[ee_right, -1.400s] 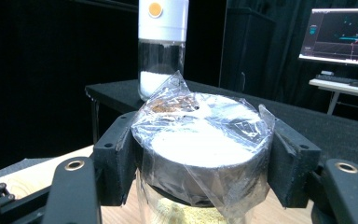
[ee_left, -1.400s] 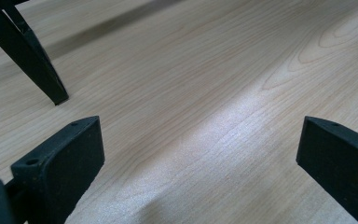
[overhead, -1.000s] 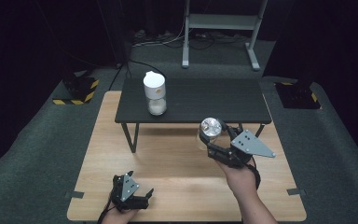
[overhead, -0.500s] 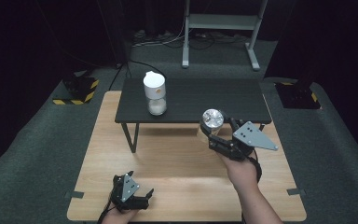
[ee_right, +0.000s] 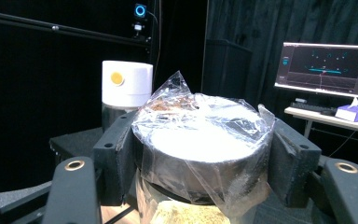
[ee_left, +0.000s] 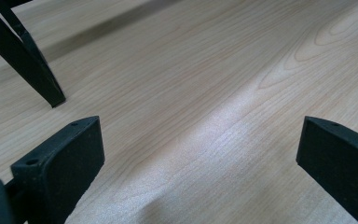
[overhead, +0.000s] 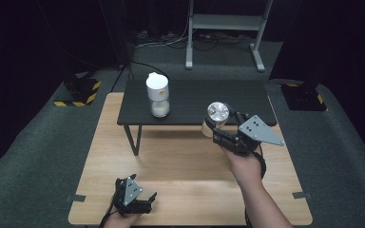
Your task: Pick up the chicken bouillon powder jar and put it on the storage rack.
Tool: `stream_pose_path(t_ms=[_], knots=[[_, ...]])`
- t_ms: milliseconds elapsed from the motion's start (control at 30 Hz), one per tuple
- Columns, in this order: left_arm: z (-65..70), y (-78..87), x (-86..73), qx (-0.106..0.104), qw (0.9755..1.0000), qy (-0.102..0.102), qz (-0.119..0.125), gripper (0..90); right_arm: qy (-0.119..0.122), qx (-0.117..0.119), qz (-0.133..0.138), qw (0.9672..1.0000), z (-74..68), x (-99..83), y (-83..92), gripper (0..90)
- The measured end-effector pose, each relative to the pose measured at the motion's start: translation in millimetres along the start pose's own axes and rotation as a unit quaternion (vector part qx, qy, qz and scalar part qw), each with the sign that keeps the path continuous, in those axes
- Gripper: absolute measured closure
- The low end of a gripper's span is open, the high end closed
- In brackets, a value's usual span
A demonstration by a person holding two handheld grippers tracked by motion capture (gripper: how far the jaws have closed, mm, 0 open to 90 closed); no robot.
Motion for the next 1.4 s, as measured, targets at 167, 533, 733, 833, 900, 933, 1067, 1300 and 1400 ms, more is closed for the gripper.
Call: stream_pose_path(t_ms=[167, 533, 733, 833, 900, 933, 1067, 1300, 1400], knots=[[0.4, 0.0, 0.0, 0.0, 1.0, -0.002, 0.0, 1.0, -0.001, -0.004, 0.004, 1.0, 1.2, 3.5, -6.1, 34.4], [0.4, 0.4, 0.0, -0.001, 1.0, -0.001, 0.002, 1.0, 0.001, -0.007, 0.005, 1.0, -1.5, 4.6, -20.1, 34.5], [0.6, 0.3, 0.1, -0.001, 1.0, -0.003, 0.002, 1.0, -0.002, -0.01, 0.003, 0.9999, -1.4, 2.0, -28.6, 34.4], [0.6, 0.5, 0.1, -0.001, 1.0, -0.002, 0.003, 1.0, -0.002, -0.011, 0.003, 0.9999, -2.1, 1.4, -33.1, 34.4], [0.5, 0.6, 0.1, -0.001, 1.0, -0.001, 0.004, 1.0, -0.001, -0.012, 0.002, 0.9999, -2.8, 1.3, -36.1, 34.4], [0.5, 0.6, 0.1, -0.002, 1.0, -0.001, 0.004, 1.0, -0.001, -0.011, 0.003, 0.9999, -3.2, 1.6, -37.5, 34.4], [0.4, 0.7, 0.1, -0.002, 1.0, 0.0, 0.005, 1.0, -0.001, -0.012, 0.005, 0.9999, -5.3, 3.3, -43.2, 34.4], [0.0, 1.1, 0.1, -0.004, 1.0, 0.001, 0.006, 1.0, 0.003, -0.015, 0.005, 0.9999, -9.1, 4.2, -52.8, 34.4], [-0.2, 1.3, 0.2, -0.004, 1.0, 0.0, 0.007, 1.0, 0.003, -0.018, 0.005, 0.9998, -9.2, 4.0, -55.7, 34.4]])
Point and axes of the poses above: each handheld gripper's, and its own axes: y roughly backward along the jaws, x roughly out of its top, z roughly to its right, the point moved 6 cm from there along -y, roughly forward along the jaws, and after that the axes turned 11 degrees about -x, right-handed, at the moved point
